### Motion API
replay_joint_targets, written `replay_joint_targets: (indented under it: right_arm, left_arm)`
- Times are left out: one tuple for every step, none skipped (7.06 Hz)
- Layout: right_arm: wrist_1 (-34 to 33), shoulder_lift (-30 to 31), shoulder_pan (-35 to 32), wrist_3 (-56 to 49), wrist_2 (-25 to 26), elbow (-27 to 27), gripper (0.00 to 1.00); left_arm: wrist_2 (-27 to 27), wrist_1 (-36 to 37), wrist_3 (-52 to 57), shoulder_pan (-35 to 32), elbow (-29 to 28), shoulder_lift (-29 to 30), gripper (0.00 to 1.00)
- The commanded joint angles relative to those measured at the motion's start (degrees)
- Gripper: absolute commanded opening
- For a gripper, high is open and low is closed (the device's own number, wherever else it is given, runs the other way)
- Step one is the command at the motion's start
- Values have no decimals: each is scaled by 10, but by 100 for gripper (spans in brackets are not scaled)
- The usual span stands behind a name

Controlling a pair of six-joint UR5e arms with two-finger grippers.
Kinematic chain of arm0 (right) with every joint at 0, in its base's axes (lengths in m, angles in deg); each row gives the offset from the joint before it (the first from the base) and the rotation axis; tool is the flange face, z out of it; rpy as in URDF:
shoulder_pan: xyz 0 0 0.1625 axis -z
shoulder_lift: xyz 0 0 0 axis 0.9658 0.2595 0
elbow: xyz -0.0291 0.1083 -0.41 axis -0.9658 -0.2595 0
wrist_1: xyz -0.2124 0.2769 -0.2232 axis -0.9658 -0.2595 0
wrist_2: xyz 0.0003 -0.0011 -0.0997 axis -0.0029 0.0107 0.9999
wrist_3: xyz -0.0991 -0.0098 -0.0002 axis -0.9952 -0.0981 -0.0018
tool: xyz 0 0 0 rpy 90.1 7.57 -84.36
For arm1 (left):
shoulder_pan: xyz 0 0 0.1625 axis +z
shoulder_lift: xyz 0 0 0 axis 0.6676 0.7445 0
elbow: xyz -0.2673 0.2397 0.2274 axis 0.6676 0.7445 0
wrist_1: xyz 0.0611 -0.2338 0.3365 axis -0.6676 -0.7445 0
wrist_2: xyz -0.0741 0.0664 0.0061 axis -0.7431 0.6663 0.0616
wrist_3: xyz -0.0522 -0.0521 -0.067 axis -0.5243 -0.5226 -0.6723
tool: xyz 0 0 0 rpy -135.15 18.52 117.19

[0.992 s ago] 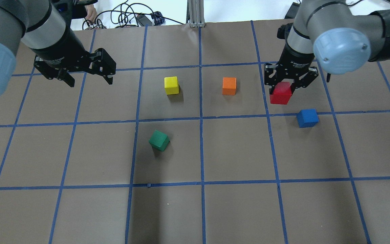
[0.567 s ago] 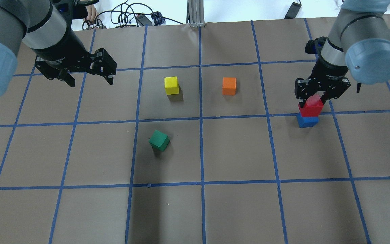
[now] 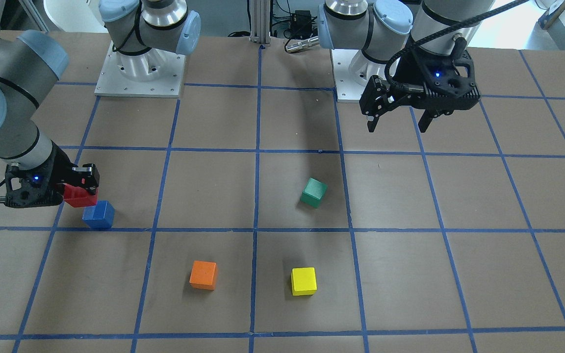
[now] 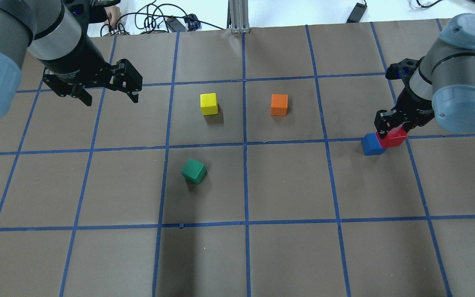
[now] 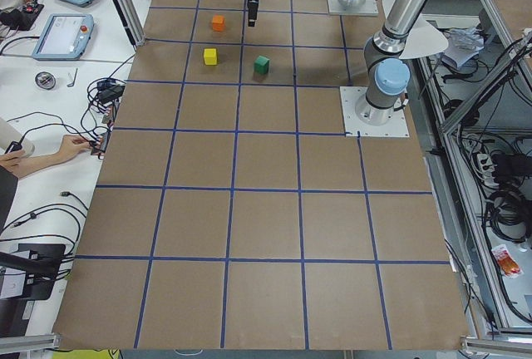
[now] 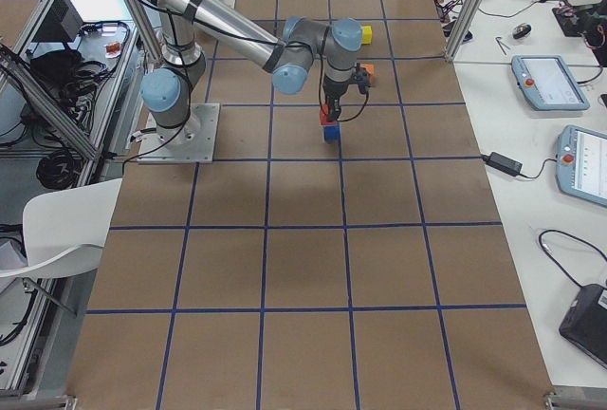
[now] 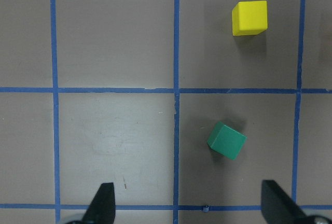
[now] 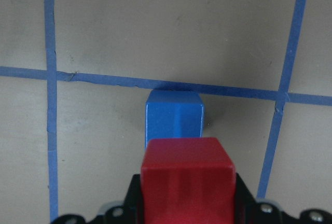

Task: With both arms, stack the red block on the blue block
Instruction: 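Lower the red cube onto the blue cube with the right gripper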

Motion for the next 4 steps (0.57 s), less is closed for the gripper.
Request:
replay_joint_targets:
  right_arm:
    - [-26, -5, -2, -2, -1, 6, 0]
    - [-29, -5, -2, -3, -2, 6, 0]
    - [-30, -7, -3, -3, -22, 6, 0]
    - [-32, -15, -3, -3, -30, 6, 0]
  left_arm:
    - [0, 0, 0, -1, 0, 0, 100]
    - [0, 0, 0, -1, 0, 0, 100]
    - [0, 0, 0, 0, 0, 0, 100]
    - [0, 0, 0, 0, 0, 1, 100]
